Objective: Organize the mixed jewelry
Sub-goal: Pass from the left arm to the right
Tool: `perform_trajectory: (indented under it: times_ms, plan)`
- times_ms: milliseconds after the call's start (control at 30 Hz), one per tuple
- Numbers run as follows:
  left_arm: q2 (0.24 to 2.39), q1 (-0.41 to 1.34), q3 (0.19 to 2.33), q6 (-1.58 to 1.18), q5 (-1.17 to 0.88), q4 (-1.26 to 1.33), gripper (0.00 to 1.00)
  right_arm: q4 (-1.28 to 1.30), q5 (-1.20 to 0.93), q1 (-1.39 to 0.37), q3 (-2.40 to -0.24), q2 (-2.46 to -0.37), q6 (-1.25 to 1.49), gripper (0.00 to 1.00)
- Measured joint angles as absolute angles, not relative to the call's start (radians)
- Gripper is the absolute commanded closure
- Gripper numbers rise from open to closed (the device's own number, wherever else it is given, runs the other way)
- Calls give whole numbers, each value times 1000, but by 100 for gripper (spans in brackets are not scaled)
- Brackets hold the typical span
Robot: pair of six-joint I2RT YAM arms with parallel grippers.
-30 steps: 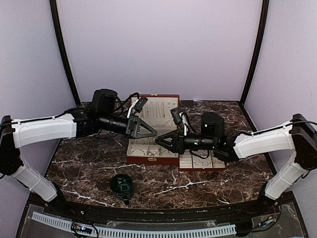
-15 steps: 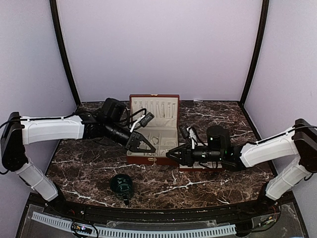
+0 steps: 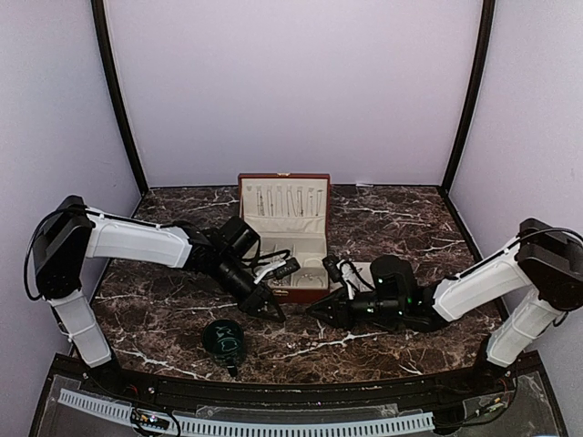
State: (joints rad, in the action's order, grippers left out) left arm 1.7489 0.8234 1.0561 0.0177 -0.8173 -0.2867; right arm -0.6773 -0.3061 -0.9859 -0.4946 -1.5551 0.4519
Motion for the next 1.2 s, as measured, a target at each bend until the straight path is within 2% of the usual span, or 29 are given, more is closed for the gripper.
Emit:
perform_trajectory:
  times_ms: [367,1200]
  plan:
    - [1771,823,1068,91,-784,-294,100,-687,-309,-1038,-568,-1712,393,82]
    - [1773,823,1062,99,-788,-276,100,-578,-320,-1068,-695,-1841,334,83]
